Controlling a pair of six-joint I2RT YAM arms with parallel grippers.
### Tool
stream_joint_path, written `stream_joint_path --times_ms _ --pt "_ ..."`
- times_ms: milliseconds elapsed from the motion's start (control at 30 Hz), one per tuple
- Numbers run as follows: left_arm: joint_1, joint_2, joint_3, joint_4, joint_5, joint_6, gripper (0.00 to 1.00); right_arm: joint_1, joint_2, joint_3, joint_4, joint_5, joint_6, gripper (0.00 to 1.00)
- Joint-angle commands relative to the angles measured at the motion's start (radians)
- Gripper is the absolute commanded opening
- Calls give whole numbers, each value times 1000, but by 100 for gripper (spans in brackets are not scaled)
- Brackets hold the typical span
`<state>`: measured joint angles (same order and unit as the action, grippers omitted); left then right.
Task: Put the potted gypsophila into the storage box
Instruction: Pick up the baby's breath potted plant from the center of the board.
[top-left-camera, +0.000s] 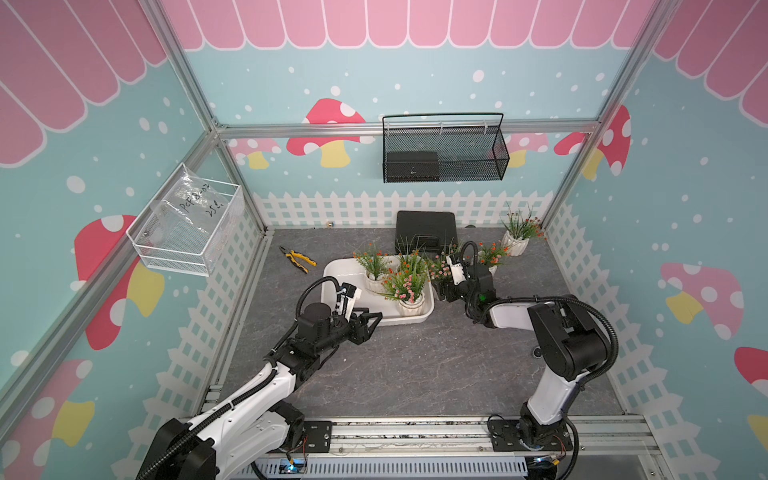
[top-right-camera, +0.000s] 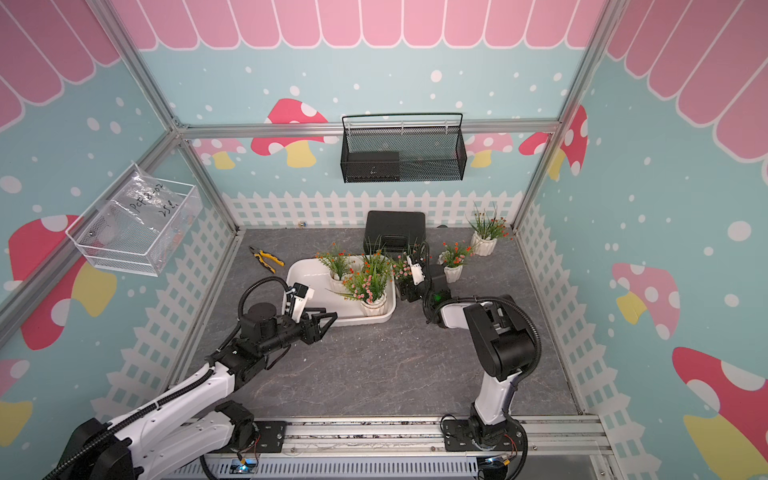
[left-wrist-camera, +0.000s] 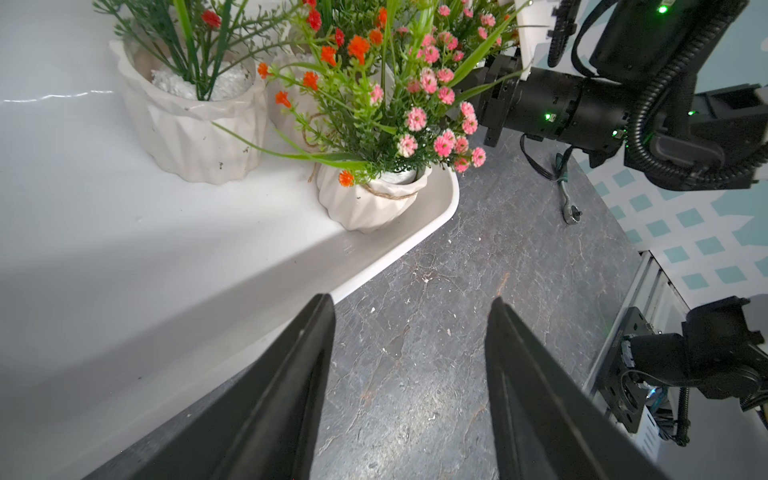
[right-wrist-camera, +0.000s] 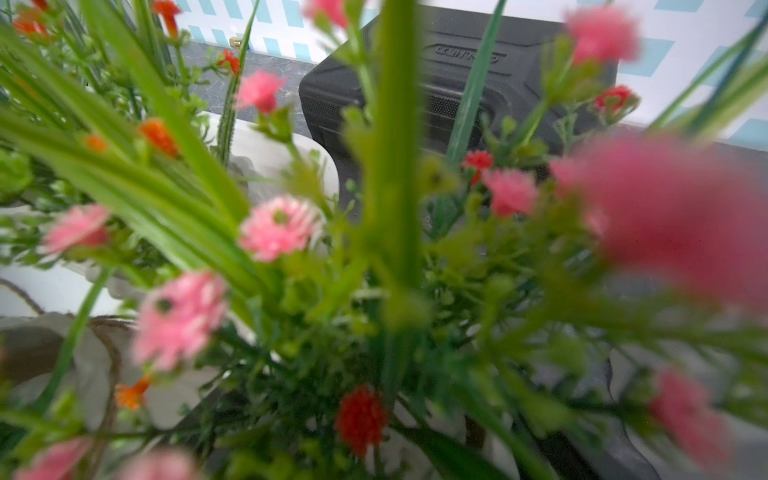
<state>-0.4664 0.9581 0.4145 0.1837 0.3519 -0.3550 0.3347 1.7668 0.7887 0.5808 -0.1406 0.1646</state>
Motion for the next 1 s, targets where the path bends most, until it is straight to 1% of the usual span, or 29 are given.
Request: stream_joint_path --times_ms 0,167,300,600,700,833,967 --pt "-4 -26 16 -35 -49 10 59 3 -106 -24 -5 8 -24 78" --pt "-4 -50 16 -60 -85 -6 58 3 -225 -64 -81 24 -26 77" --pt "-5 -61 16 -66 -91 -31 59 3 -329 -104 -151 21 -19 76" --pt "-5 -68 13 -41 -44 -124 58 4 -594 -168 -319 -31 10 75" --pt "-5 -82 13 -71 -85 -164 58 7 -671 -172 -388 -47 19 75" --pt "-3 -107 35 -176 -168 -217 58 23 -761 -168 -469 -75 24 74" --pt "0 -127 39 -232 -190 -266 58 68 -806 -146 -537 -96 20 73"
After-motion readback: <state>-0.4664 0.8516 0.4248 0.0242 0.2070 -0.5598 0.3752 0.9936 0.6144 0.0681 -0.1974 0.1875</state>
